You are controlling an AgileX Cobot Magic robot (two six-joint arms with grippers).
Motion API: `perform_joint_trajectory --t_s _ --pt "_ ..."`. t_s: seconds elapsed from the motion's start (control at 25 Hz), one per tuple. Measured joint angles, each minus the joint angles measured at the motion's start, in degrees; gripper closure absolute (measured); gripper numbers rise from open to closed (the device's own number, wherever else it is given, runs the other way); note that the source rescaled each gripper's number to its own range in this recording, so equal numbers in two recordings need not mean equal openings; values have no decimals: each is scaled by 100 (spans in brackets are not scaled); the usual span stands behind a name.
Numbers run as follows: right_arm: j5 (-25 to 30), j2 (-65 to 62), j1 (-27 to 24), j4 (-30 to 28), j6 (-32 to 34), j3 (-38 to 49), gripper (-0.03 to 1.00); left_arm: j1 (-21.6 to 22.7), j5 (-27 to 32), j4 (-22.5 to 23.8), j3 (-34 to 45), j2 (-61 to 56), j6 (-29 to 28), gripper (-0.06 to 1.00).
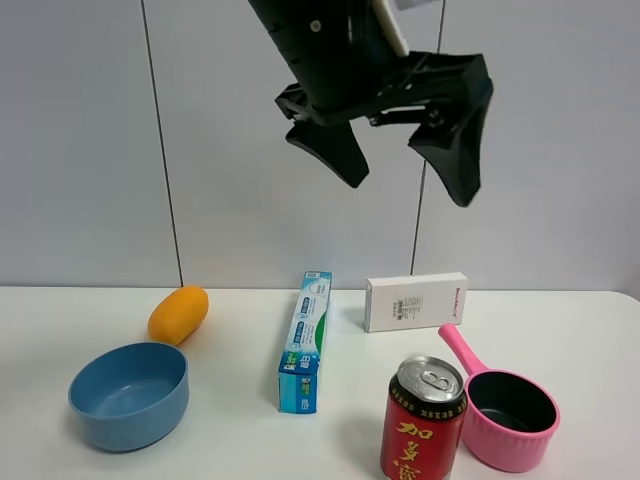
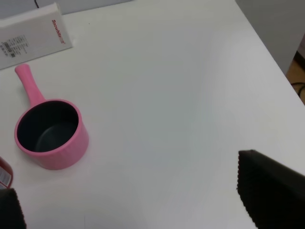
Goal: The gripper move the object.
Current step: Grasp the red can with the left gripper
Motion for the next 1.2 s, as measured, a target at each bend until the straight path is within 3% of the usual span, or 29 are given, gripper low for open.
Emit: perform_joint_trajectory --t_s 0.36,0.8,1.2 --pt "0 0 0 0 0 0 -3 -568 -23 39 0 765 0 -6" --pt "0 0 0 0 0 0 -3 -601 -524 214 0 1640 0 -6" --pt "0 0 0 0 0 0 -3 -601 -606 354 0 1732 0 -6"
